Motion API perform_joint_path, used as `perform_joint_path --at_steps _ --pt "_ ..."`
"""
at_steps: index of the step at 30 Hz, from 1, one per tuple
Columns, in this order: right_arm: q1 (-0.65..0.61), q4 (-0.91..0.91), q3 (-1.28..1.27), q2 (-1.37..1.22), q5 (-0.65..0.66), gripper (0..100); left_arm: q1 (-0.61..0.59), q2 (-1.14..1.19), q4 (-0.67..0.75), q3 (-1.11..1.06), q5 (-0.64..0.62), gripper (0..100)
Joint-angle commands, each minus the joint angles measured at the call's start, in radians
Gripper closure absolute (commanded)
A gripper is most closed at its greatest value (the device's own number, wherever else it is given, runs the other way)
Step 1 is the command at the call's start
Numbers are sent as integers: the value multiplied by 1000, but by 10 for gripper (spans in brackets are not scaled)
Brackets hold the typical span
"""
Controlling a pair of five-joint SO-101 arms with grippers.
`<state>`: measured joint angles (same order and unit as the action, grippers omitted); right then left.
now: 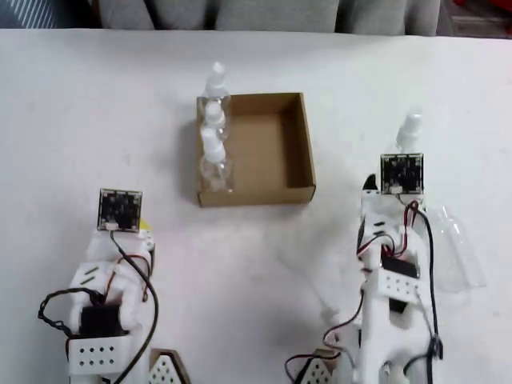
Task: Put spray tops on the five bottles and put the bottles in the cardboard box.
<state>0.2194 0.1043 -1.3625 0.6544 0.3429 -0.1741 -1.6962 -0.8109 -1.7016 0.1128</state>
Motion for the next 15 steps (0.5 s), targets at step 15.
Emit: perform_joint_path --at_steps 15 --pt "50 704 8 -616 2 982 -2 -8 5 3 5 980"
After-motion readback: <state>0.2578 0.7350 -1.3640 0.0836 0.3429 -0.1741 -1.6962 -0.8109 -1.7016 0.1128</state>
